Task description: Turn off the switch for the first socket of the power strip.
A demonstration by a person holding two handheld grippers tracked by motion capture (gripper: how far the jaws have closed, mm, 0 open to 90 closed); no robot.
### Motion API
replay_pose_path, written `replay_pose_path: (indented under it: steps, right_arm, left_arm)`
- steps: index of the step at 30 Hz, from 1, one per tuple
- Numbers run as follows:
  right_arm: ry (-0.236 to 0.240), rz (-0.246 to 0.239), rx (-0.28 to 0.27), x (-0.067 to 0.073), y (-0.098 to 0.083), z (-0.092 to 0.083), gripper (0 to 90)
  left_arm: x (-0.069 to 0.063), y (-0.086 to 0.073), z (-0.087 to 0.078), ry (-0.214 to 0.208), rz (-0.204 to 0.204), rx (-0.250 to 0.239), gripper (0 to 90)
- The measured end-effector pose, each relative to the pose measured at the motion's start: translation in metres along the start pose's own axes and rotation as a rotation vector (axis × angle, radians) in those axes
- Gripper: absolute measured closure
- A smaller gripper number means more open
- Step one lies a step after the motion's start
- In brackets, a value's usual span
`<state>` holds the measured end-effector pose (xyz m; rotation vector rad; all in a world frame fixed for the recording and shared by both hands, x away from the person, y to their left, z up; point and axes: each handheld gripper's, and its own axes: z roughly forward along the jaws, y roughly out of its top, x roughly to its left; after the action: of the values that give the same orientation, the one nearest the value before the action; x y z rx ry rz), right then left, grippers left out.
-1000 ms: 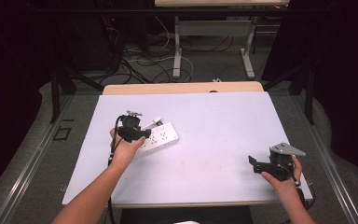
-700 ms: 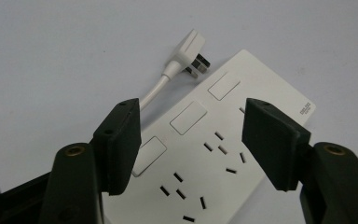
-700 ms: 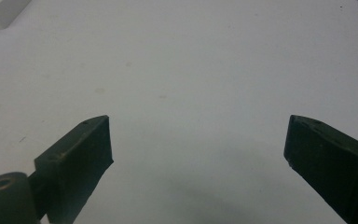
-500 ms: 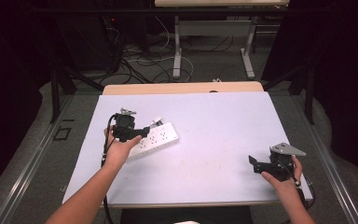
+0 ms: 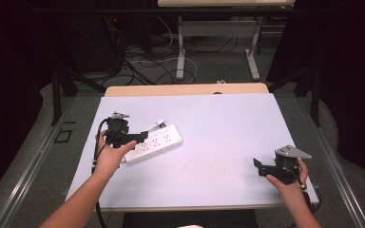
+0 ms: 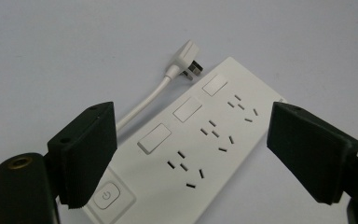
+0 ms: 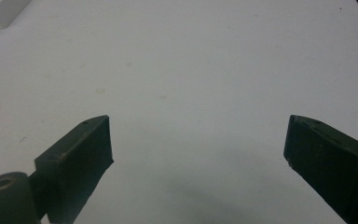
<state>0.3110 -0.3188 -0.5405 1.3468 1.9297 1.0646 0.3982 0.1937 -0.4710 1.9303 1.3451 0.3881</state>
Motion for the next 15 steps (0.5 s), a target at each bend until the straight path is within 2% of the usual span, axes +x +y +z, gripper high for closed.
replay_pose_path:
  steps: [1,2,4,6,10,12,15]
  right_arm:
    - [0.0,0.0,0.0,0.0,0.0,0.0,7.0]
    - [0.0,-0.002,0.002,0.0,0.0,0.0,7.0]
    - [-0.001,0.001,-0.001,0.0,0.0,0.0,7.0]
    - [-0.001,-0.003,0.001,0.0,0.0,0.0,7.0]
    - [-0.003,0.009,0.001,0.001,0.0,0.0,7.0]
    - [-0.015,0.0,-0.009,0.001,0.0,0.001,6.9]
    - [-0.007,-0.001,-0.005,0.001,0.0,0.001,7.0]
  left_arm:
    - [0.001,-0.001,-0.002,-0.003,0.004,-0.001,15.6]
    - [0.0,-0.002,-0.004,-0.01,-0.012,-0.005,14.7]
    - [0.002,-0.004,-0.008,-0.014,-0.008,-0.005,6.7]
    - [0.003,-0.006,-0.012,-0.022,-0.008,-0.007,2.3]
    - [0.005,-0.011,-0.02,-0.03,-0.001,-0.015,0.2]
    - [0.006,-0.013,-0.024,-0.033,-0.001,-0.02,0.2]
    - [0.006,-0.017,-0.03,-0.033,0.011,-0.016,0.2]
